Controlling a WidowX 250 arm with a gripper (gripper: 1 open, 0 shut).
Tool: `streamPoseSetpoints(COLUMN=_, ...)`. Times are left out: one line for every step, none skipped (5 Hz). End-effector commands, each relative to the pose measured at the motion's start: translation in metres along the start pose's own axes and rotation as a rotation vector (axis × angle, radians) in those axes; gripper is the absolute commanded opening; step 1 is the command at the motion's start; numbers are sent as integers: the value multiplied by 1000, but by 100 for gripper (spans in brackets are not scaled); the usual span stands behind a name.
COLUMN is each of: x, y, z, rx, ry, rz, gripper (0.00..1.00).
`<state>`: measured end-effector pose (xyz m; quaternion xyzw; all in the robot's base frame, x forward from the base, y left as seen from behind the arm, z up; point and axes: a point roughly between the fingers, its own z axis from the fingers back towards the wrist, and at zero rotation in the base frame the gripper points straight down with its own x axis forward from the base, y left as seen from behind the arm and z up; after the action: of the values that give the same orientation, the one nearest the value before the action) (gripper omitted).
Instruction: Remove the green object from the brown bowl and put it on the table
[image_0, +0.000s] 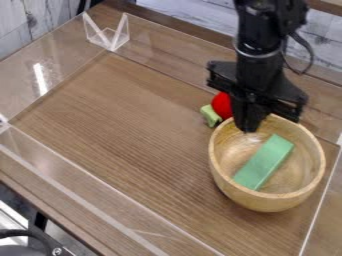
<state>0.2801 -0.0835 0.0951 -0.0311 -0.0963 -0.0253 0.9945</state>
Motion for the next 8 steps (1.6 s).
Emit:
streamPoseSetpoints(x=9, y=1, z=-3, rx=-24, ry=-35, rz=-62, gripper=100)
streamPoseSetpoints(x=10, y=17, z=11, rx=-34, ry=-52, rz=-91, gripper=0)
streamPoseSetpoints(x=15, y=18, z=20, rx=-23, ry=-64, rz=-12, gripper=0)
streamPoseSetpoints(x=14, y=14, z=13, rx=-16, ry=-48, rz=42, gripper=100)
streamPoseSetpoints(x=12, y=10, z=7, rx=-10, ry=-33, rz=94, gripper=100)
streamPoseSetpoints(x=9, y=5, z=-5, rx=-14, ry=-20, rz=72, gripper=100)
streamPoseSetpoints(x=5, y=1, z=-21, rx=-19, ry=-4, rz=52, gripper=100)
streamPoseSetpoints(x=0, y=-10, z=-38, rx=-22, ry=13, rz=18, gripper=100)
